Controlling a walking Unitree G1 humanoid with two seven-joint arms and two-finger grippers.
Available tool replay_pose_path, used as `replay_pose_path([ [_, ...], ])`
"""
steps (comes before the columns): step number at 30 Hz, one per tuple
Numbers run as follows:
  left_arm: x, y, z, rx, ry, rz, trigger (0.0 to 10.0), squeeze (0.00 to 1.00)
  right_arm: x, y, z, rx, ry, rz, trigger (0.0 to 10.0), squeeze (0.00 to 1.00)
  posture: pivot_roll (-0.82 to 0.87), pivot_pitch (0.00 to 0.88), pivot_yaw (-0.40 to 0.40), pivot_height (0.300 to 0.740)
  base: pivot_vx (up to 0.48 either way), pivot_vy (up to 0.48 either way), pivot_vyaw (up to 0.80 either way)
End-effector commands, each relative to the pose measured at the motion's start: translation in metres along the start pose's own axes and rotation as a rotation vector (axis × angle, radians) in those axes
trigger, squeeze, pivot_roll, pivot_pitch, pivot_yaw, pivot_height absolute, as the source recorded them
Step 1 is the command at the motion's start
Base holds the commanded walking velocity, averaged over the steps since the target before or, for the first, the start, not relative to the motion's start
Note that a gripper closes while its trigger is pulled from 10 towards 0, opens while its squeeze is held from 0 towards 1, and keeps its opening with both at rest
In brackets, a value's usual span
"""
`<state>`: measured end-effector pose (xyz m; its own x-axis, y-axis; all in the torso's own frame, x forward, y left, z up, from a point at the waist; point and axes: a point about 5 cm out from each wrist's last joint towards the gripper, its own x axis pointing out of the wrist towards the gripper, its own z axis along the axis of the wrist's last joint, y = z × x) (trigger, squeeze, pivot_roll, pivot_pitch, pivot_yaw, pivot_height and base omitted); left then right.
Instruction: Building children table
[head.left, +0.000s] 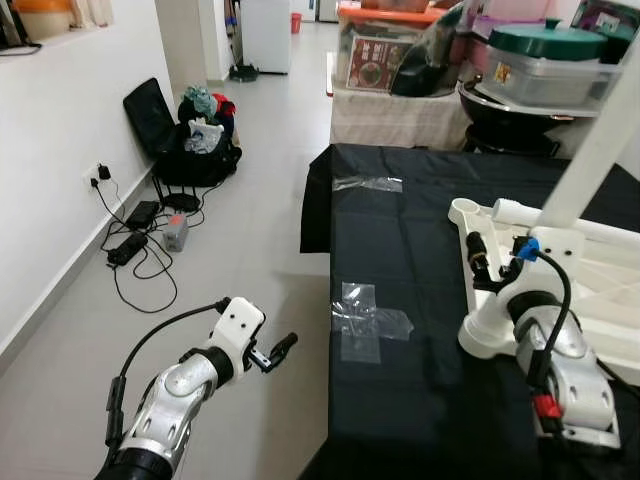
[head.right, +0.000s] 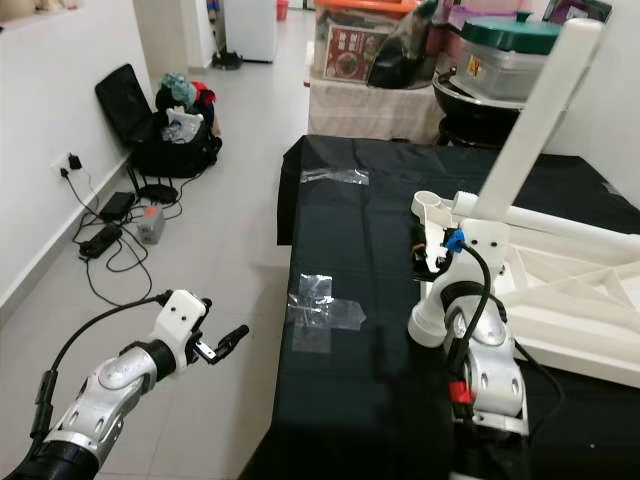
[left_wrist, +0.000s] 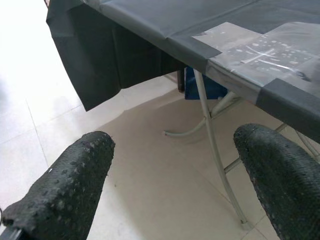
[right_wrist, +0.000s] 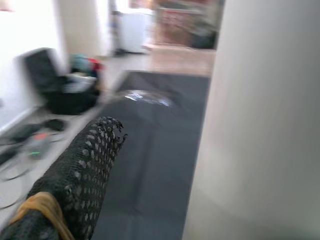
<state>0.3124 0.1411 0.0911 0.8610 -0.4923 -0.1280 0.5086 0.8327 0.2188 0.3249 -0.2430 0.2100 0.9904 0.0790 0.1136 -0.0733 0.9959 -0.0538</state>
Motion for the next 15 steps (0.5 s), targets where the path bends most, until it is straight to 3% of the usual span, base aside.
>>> replay_pose_path([
  [1, -0.001, 0.000, -0.002, 0.007, 0.008, -0.004, 10.0, 0.00, 0.005, 0.012, 0.007, 0.004, -0.044, 0.113, 10.0, 0.00, 0.05, 0.000, -0.070, 0.740, 0.000, 0.000, 0.00],
  [6, 0.001, 0.000, 0.000, 0.012, 0.004, -0.004, 10.0, 0.00, 0.017, 0.012, -0.003, -0.080, 0.030, 0.271, 10.0, 0.00, 0.07, 0.000, -0.080, 0.740, 0.000, 0.000, 0.00],
  [7, 0.000, 0.001, 0.000, 0.012, 0.003, -0.001, 10.0, 0.00, 0.021, 0.014, -0.006, -0.073, 0.053, 0.296, 4.0, 0.00, 0.08, 0.000, -0.084, 0.740, 0.000, 0.000, 0.00],
  [9, 0.000, 0.001, 0.000, 0.013, 0.002, 0.001, 10.0, 0.00, 0.023, 0.014, -0.009, -0.065, 0.065, 0.315, 4.0, 0.00, 0.08, 0.000, -0.084, 0.740, 0.000, 0.000, 0.00],
  [10, -0.001, 0.002, -0.001, 0.014, 0.003, 0.003, 10.0, 0.00, 0.025, 0.014, -0.013, -0.065, 0.078, 0.305, 0.0, 0.00, 0.08, 0.000, -0.087, 0.740, 0.000, 0.000, 0.00],
  [12, -0.002, 0.002, -0.001, 0.014, 0.004, 0.004, 10.0, 0.00, 0.027, 0.014, -0.016, -0.067, 0.087, 0.298, 0.0, 0.00, 0.08, 0.000, -0.087, 0.740, 0.000, 0.000, 0.00],
  [15, -0.004, 0.002, -0.002, 0.014, 0.008, 0.008, 10.0, 0.00, 0.029, -0.005, -0.025, -0.050, 0.144, 0.076, 0.0, 0.00, 0.08, 0.000, -0.084, 0.740, 0.000, 0.000, 0.00],
])
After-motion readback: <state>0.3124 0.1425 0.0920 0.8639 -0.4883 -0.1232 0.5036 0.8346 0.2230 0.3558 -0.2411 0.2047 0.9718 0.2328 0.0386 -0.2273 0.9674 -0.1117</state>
